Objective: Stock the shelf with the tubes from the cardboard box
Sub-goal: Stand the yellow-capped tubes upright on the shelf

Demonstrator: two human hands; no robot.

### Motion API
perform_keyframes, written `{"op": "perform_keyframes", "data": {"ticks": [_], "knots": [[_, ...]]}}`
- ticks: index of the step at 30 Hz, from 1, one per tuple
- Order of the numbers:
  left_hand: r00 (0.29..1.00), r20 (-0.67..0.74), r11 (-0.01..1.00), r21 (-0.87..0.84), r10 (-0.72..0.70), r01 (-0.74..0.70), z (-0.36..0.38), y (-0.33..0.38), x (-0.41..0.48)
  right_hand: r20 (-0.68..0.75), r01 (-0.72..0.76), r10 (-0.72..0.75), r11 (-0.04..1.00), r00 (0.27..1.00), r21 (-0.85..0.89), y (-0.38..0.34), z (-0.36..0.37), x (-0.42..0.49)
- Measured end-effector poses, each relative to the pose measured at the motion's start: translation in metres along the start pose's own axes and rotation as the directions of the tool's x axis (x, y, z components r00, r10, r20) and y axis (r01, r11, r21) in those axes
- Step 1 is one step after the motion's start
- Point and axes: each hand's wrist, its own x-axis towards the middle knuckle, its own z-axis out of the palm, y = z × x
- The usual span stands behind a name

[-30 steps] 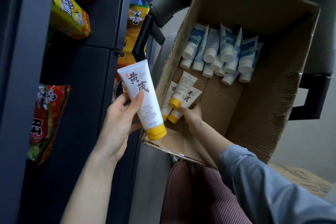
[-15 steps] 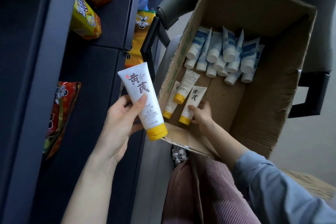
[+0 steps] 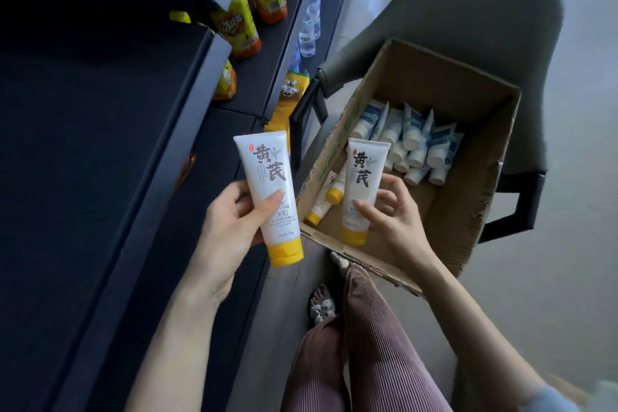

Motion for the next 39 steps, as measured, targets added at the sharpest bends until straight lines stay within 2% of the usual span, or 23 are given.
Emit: {"op": "perform_keyframes", "data": {"ticks": [7, 15, 25, 33, 39], "knots": [[0.979, -0.104, 0.984, -0.010, 0.176, -0.178, -0.020, 0.051, -0.062, 0.197, 0.120, -0.130, 0.991, 0.972, 0.059, -0.097, 0.012, -0.041], [0.889, -0.331, 0.942, 0.002, 0.317, -0.335, -0.033, 0.095, -0.137, 0.416, 0.269, -0.258, 0.963, 0.872, 0.034, -0.180, 0.029, -0.068], [0.730, -0.553, 0.883, 0.021, 0.402, -0.469, -0.007, 0.113, -0.231, 0.676, 0.330, -0.294, 0.941, 0.676, 0.078, -0.231, 0.036, -0.106], [0.565, -0.734, 0.865, 0.059, 0.377, -0.499, 0.007, 0.082, -0.310, 0.786, 0.297, -0.258, 0.950, 0.562, 0.100, -0.224, 0.054, -0.141], [0.433, -0.809, 0.819, 0.099, 0.397, -0.564, -0.009, 0.086, -0.362, 0.850, 0.335, -0.293, 0.930, 0.437, 0.149, -0.231, 0.087, -0.177]]}}
